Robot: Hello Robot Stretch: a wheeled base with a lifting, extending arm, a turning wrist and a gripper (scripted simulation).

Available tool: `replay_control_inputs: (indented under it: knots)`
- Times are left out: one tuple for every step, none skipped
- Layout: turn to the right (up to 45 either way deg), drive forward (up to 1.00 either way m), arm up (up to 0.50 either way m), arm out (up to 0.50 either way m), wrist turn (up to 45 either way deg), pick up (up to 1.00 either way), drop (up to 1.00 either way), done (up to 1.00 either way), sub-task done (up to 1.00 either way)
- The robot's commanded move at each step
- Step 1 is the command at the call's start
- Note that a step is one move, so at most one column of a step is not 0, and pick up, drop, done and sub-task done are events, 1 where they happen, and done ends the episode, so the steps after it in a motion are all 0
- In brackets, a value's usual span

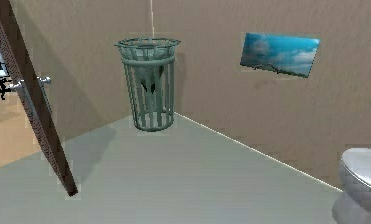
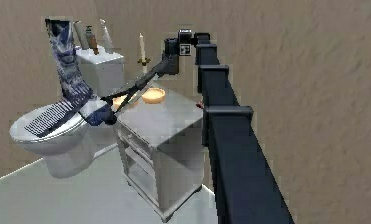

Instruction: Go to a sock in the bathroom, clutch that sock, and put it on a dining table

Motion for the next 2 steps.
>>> replay_control_inputs:
  knots:
    - [0.0,0.00,0.00,0.00,-15.0,0.00,0.00,0.00,0.00]
    - [0.0,0.00,0.00,-0.46,0.0,0.00,0.00,0.00,0.00]
